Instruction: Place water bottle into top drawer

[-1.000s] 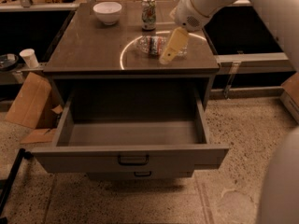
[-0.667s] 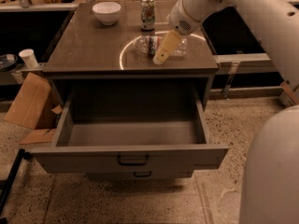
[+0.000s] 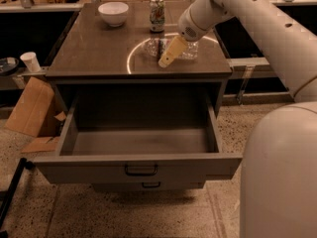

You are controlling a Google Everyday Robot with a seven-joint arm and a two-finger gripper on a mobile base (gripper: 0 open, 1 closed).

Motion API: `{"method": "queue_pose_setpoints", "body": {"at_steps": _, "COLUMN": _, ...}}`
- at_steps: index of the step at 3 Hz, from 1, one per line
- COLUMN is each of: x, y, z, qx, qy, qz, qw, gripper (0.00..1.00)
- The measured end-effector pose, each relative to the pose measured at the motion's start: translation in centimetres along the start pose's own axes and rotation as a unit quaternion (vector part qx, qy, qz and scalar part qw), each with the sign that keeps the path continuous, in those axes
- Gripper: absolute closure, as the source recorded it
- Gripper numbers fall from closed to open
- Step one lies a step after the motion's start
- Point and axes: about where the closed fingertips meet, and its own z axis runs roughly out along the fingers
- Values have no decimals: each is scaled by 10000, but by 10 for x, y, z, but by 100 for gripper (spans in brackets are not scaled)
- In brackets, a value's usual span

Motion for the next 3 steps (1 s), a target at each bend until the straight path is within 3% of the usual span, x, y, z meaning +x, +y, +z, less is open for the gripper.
{"method": "queue_pose_setpoints", "body": {"at_steps": 1, "x": -2, "y": -15, "z": 15, "qx": 84, "qy": -64, "qz": 136, "qw": 9999, "gripper": 19}}
{"method": "queue_pose_setpoints", "body": {"at_steps": 3, "x": -5, "y": -22, "z": 36, "qx": 72, "qy": -38, "qz": 124, "qw": 9999, "gripper": 66}}
